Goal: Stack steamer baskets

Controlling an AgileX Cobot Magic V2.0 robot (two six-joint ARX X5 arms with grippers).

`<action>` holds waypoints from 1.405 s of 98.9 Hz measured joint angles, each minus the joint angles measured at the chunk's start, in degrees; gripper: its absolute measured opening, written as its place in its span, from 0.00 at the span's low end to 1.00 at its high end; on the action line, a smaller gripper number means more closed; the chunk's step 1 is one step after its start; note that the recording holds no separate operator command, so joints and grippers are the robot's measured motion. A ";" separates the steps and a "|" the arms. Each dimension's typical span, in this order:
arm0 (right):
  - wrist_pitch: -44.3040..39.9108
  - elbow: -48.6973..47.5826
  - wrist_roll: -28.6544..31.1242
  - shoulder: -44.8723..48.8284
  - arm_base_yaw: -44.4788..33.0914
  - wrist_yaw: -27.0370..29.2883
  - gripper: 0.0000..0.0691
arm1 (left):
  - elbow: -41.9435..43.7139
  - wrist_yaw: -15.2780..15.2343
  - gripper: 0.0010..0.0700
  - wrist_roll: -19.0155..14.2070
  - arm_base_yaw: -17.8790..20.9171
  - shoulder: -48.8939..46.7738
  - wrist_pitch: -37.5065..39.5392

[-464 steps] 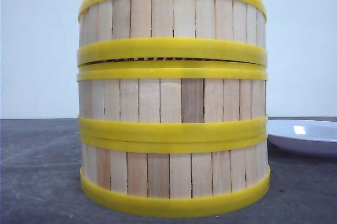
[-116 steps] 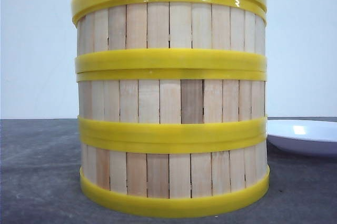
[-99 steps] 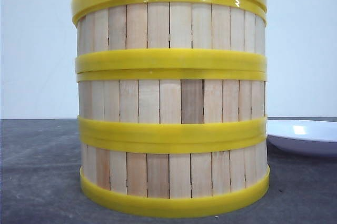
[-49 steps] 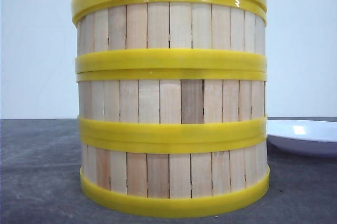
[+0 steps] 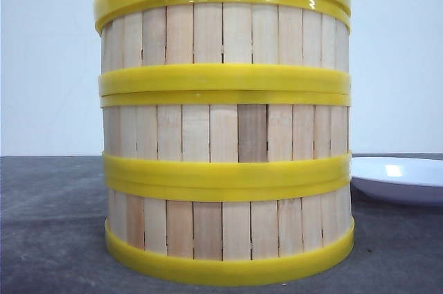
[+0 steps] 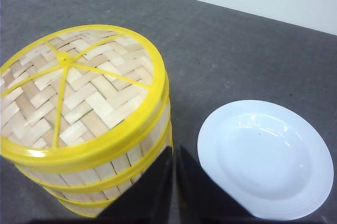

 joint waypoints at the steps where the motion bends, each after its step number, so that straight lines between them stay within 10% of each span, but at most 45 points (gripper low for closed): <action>1: 0.00 0.00 0.00 0.00 0.00 0.00 0.01 | -0.70 0.00 0.03 0.02 0.35 -0.39 0.68; 46: 0.00 0.00 0.00 0.00 0.00 0.00 0.01 | -24.92 -0.59 0.03 0.39 5.97 -15.28 11.91; 98: 0.00 0.00 0.02 0.00 0.00 0.00 0.01 | -28.17 -10.25 0.03 -1.75 5.57 -15.56 15.15; 139: 0.00 0.00 0.02 0.00 0.00 0.00 0.01 | -28.26 -10.54 0.03 -2.40 4.59 -15.56 15.45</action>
